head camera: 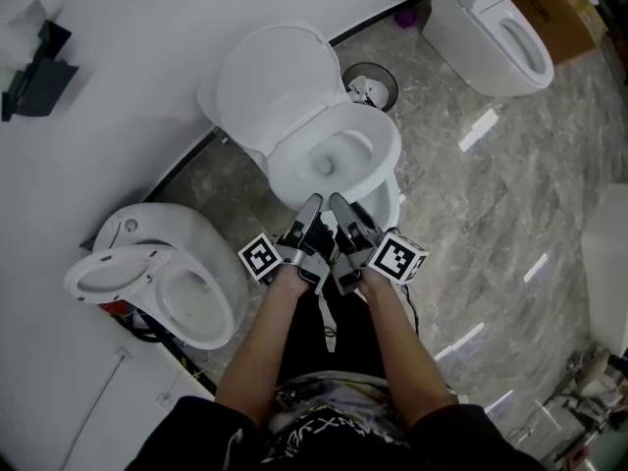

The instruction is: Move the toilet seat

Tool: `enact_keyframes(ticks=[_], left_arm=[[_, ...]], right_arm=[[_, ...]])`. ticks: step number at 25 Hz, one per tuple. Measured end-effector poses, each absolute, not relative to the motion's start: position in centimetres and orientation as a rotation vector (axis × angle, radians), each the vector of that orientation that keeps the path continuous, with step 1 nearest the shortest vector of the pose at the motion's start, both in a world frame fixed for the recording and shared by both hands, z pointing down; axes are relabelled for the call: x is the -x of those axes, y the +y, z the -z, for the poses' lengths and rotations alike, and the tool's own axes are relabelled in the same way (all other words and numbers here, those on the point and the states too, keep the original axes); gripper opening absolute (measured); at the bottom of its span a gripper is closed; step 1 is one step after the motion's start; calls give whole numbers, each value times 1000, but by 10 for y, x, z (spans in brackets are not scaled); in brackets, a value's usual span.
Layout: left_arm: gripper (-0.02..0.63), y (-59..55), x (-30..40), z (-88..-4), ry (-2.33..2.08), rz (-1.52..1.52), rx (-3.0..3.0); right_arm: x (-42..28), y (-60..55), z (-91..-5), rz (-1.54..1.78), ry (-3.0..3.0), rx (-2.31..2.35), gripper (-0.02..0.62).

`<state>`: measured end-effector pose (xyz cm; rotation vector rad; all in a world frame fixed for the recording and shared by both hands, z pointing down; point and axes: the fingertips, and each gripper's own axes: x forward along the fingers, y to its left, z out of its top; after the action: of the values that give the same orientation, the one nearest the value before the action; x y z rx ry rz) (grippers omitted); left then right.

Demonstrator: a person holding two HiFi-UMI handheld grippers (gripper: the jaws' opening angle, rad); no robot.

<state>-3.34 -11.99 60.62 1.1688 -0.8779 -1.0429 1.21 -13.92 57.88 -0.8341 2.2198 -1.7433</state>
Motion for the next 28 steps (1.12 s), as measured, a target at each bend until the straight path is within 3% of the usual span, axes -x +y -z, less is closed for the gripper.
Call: enact_keyframes(ticks=[12, 19, 28], left_arm=[[216, -155, 84, -568, -940, 1065, -1158], [182, -169, 113, -555, -969, 1155, -1209], [186, -189, 143, -551, -948, 1208, -1226]], right_arm=[[42, -177, -547, 1755, 2296, 782, 147], [74, -199, -533, 1718, 2351, 720, 153], [104, -222, -525, 1663, 2361, 664, 153]])
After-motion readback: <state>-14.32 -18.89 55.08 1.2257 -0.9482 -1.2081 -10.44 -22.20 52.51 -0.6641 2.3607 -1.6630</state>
